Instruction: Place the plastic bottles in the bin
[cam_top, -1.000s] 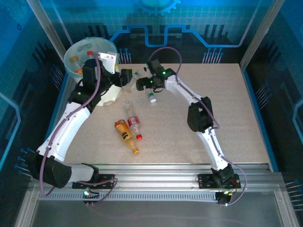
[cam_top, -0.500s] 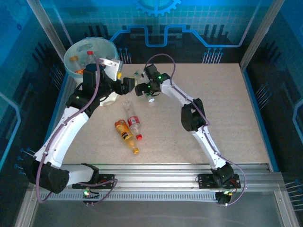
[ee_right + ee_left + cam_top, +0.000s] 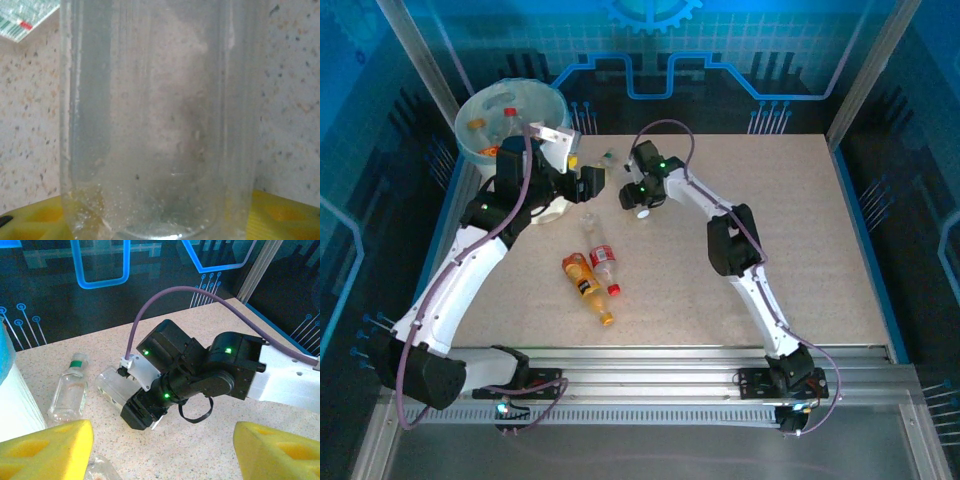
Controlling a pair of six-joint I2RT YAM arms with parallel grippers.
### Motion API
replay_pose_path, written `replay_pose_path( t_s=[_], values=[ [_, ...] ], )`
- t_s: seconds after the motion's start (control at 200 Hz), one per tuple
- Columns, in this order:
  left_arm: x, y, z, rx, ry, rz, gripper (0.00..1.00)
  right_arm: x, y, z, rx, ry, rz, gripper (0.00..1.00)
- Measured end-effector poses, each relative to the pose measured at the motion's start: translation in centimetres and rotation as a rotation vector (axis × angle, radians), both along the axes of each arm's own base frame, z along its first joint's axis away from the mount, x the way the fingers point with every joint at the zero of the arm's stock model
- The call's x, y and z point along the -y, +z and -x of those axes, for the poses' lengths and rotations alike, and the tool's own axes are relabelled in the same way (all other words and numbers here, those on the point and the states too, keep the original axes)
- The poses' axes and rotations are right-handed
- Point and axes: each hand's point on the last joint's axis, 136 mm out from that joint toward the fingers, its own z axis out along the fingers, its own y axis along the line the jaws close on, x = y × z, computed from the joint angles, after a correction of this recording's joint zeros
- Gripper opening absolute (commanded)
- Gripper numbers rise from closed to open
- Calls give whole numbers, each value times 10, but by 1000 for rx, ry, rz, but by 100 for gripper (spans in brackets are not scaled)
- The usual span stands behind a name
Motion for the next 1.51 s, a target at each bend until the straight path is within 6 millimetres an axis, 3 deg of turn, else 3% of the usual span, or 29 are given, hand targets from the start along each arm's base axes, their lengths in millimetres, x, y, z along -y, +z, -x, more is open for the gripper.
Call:
replay_pose_path(
  t_s=[0.33,0.475,0.605,0.825,0.965,1.116,1.236,1.341,1.506],
  values=[
    [-2,10,8,25,1,8,76,3,18,15,-4,21,-24,55],
    [-2,10,8,10,12,34,76,9,32,35,-9,34,-47,55],
    [-2,11,8,-30,35,80,78,19,67,64,22,54,-104,55],
    [3,45,5,-57,56,208,80,29,158,121,178,140,-309,57],
    [20,57,3,-102,-5,321,81,25,212,154,308,237,-433,57],
    [41,51,-6,-196,-78,422,81,9,257,179,424,337,-510,57],
    [52,39,-12,-271,-101,458,80,2,279,189,491,381,-546,57],
    [61,37,-11,-312,-140,480,76,1,286,193,514,393,-554,58],
    [70,41,-4,-335,-188,496,57,0,289,192,534,401,-554,60]
  ],
)
